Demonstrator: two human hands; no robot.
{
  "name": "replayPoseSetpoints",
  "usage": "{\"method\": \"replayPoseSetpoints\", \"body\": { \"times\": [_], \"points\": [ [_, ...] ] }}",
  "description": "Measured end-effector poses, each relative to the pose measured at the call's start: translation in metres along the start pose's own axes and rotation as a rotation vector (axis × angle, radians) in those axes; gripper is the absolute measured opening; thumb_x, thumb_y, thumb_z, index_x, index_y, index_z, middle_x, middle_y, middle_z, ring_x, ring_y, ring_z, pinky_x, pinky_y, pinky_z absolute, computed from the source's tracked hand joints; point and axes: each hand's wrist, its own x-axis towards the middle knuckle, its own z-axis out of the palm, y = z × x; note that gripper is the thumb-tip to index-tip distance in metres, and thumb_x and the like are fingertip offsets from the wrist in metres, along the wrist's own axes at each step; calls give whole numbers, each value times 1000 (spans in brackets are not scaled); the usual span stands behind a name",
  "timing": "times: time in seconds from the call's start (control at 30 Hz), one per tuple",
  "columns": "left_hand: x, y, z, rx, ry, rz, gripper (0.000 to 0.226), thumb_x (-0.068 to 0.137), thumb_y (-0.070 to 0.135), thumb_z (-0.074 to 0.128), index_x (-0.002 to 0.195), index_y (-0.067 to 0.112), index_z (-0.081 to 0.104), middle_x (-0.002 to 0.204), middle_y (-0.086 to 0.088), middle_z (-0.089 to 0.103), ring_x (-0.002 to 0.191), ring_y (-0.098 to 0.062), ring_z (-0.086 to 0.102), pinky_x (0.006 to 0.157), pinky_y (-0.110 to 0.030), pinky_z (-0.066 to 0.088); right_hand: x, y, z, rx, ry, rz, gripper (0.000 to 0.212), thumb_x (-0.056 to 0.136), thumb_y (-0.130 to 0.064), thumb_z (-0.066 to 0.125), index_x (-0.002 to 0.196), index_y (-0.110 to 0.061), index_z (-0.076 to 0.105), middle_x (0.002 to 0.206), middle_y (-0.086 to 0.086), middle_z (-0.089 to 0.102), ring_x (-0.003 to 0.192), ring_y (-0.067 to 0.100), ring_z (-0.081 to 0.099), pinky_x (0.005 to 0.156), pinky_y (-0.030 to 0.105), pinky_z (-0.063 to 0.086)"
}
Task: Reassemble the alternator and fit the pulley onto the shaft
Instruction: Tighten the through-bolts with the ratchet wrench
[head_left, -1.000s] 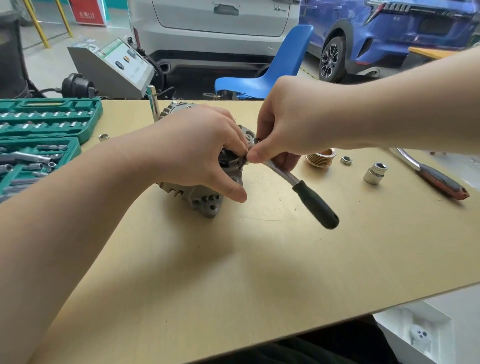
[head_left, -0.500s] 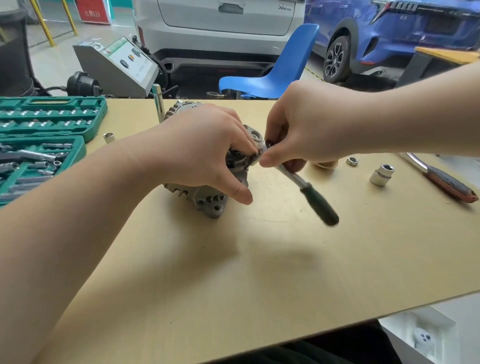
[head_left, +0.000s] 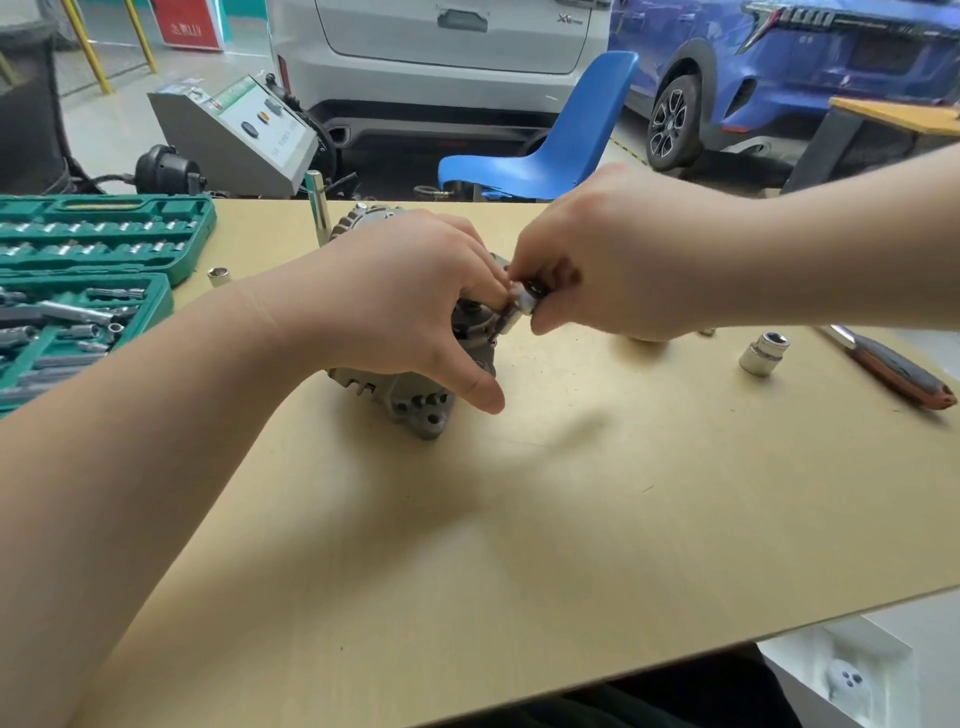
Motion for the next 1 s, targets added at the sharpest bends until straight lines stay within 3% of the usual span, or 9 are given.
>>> {"method": "replayPoseSetpoints", "body": {
  "times": [0.13, 0.2, 0.37, 0.5, 0.57, 0.63, 0.73, 0.83, 1.0],
  "points": [
    [1, 1, -2, -28, -16, -7, 87, 54, 95, 63, 120, 40, 80, 118, 18, 72, 117, -8, 56, 94, -44, 56, 0, -10, 6, 816, -29, 472, 32, 70, -39, 94, 85, -16, 78, 67, -1, 78, 61, 14, 77, 49, 22, 58],
    [1, 2, -2, -39, -35, -18, 85, 53, 95, 63, 119, 43, 79, 119, 19, 70, 118, -9, 56, 95, -44, 56, 1, -13, 7, 890, -23, 519, 33, 71, -37, 93, 85, -11, 78, 67, 2, 78, 60, 17, 78, 50, 23, 60],
    [2, 2, -2, 0, -41, 6, 90, 55, 95, 58, 120, 37, 80, 118, 16, 72, 119, -9, 55, 97, -44, 55, -10, 0, 10, 72, 96, 16, 18, 91, -37, 79, 101, -22, 80, 84, -2, 75, 81, 26, 67, 74, 42, 58],
    [1, 2, -4, 9, -67, -4, 91, 54, 96, 56, 119, 37, 80, 117, 17, 69, 119, -12, 57, 97, -44, 55, -10, 10, 11, -127, 165, -427, 18, 100, -19, 72, 112, -7, 77, 102, 9, 74, 94, 38, 66, 83, 50, 55],
    [2, 2, -3, 28, -64, -3, 90, 55, 96, 57, 118, 36, 80, 116, 16, 69, 119, -12, 56, 96, -44, 55, -8, 10, 11, 70, 191, -217, 21, 91, -27, 82, 110, -17, 79, 96, -1, 76, 90, 26, 71, 84, 46, 58],
    [2, 3, -3, 40, -64, -9, 89, 56, 95, 57, 120, 37, 79, 117, 16, 70, 118, -10, 55, 94, -43, 55, -8, 6, 14, 434, 105, 184, 28, 77, -35, 92, 100, -25, 80, 83, -10, 79, 79, 12, 76, 76, 36, 64],
    [2, 4, -4, 31, -62, -11, 87, 60, 92, 64, 127, 39, 77, 123, 20, 71, 121, -6, 52, 96, -43, 55, -8, 5, 22, 952, -37, 550, 36, 62, -34, 97, 87, -13, 81, 74, 4, 80, 68, 20, 80, 55, 24, 61],
    [2, 4, -3, 32, -75, -6, 82, 64, 89, 71, 130, 38, 76, 127, 22, 70, 124, -5, 52, 98, -44, 55, -13, 3, 32, 1082, -44, 609, 39, 63, -33, 94, 89, -8, 80, 77, 10, 80, 70, 25, 80, 60, 29, 64],
    [2, 3, -2, 4, -41, -3, 84, 58, 90, 66, 124, 40, 79, 121, 22, 72, 120, -4, 54, 98, -42, 55, -21, -1, 42, 941, 154, 495, 22, 76, -34, 92, 87, -20, 79, 77, -5, 79, 71, 16, 78, 66, 35, 67]
  ]
}}
